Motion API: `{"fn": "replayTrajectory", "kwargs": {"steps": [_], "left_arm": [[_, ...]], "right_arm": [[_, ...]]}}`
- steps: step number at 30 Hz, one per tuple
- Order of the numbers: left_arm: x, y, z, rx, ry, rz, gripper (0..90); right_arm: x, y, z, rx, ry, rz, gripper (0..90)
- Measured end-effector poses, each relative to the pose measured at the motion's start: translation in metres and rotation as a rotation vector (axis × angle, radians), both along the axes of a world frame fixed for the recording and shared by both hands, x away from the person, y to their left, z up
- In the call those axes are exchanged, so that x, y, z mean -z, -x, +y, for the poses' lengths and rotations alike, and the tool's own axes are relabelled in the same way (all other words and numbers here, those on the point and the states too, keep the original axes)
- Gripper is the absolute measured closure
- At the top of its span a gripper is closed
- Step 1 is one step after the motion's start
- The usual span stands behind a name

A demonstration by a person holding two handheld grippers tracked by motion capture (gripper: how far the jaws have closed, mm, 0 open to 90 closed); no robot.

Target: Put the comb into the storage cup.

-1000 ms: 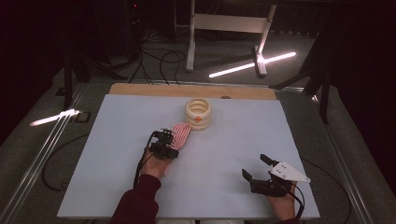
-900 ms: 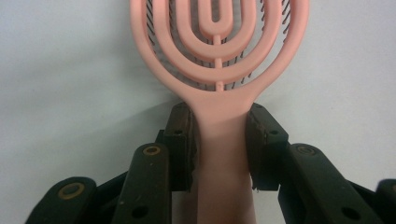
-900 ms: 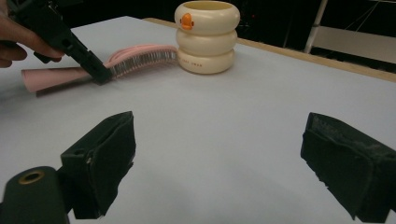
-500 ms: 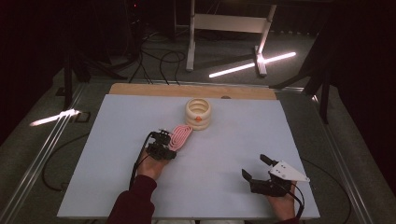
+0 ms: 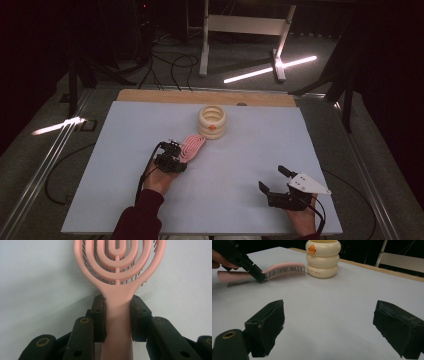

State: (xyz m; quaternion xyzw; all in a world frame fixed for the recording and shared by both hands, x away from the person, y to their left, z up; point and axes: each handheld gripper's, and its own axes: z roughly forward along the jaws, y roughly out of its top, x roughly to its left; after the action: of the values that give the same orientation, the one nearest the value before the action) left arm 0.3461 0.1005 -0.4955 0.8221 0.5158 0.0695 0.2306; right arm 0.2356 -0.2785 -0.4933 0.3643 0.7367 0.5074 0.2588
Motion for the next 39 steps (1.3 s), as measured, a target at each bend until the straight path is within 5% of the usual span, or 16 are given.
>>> {"fn": "replayTrajectory", "kwargs": {"steps": [17,39], "left_arm": [[-0.006,0.007,0.007,0.013,0.013,-0.043,69.5],[-0.027,0.015,0.015,0.054,0.041,-0.153,69.5]], "right_arm": [[0.001,0.000,0.001,-0.003,0.000,0.004,10.1],[0.001,-0.001,0.002,-0.008,0.000,0.014,10.1]]}}
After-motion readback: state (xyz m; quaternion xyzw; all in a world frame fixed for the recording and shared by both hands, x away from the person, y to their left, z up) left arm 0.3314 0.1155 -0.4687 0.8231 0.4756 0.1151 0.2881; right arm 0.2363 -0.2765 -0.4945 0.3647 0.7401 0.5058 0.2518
